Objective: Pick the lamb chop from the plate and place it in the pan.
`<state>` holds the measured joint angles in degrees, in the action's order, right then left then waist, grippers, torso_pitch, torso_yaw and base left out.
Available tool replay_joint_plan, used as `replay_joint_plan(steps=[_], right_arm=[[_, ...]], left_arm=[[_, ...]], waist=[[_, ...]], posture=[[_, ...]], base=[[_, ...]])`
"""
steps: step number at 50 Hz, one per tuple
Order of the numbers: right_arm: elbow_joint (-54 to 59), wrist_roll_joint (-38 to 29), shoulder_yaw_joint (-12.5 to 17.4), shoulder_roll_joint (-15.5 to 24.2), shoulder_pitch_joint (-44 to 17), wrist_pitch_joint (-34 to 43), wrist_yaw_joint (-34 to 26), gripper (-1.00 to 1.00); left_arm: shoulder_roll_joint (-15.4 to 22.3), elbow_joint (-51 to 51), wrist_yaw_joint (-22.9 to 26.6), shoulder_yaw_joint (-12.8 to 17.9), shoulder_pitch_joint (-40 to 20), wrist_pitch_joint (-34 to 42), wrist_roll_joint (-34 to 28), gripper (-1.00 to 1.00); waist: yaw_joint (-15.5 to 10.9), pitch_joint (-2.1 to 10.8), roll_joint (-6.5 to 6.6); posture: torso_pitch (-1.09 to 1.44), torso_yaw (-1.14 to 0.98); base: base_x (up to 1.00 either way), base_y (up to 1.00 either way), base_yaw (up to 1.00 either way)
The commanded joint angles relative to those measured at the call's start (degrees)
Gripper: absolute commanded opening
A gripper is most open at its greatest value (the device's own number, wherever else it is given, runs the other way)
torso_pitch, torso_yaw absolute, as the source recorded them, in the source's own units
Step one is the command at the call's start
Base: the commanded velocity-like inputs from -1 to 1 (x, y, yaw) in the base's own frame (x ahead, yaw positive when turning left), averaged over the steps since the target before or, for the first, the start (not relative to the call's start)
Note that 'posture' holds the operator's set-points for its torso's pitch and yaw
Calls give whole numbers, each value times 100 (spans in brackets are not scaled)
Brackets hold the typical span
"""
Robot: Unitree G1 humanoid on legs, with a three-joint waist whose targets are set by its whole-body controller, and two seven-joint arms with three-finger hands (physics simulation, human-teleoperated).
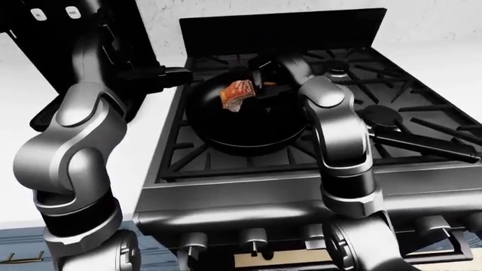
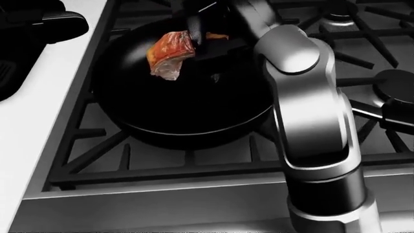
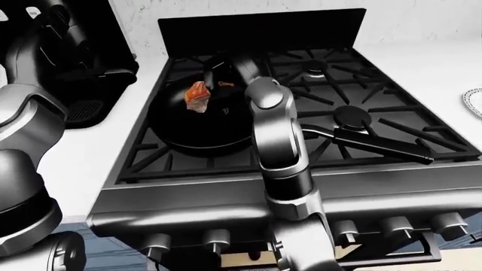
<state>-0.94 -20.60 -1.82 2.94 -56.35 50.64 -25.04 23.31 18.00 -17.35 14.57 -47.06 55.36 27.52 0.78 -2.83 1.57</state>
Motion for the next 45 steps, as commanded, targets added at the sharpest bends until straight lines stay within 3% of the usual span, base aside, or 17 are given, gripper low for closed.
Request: replay_joint_plan(steps=[1,25,29,30,37,45], right_arm=[[-173,40,27,2,-214,-202,84,-100],[393,292,68,-8,116,-936,420,-100],[410,318,70,5,92,-916,423,-63],[409,319,71,13,82,-905,423,-18],[372,323,69,39,32,-836,410,7],[336,324,76,63,-3,-787,388,15]], left_arm=[[75,151,5,66,-179,-168,-10,100],[87,185,-23,78,-192,-132,37,100],[89,168,-25,74,-199,-141,35,100],[89,168,-27,75,-196,-140,34,100],[85,113,-11,56,-213,-176,10,100],[89,108,0,66,-206,-179,9,100]], waist=[[-2,171,22],[-15,197,13],[-17,200,11],[-17,203,10],[-20,202,5],[-24,208,-1]], posture=[[0,0],[0,0],[0,0],[0,0],[0,0],[0,0]], base=[[0,0,0],[0,0,0],[0,0,0],[0,0,0],[0,0,0],[0,0,0]])
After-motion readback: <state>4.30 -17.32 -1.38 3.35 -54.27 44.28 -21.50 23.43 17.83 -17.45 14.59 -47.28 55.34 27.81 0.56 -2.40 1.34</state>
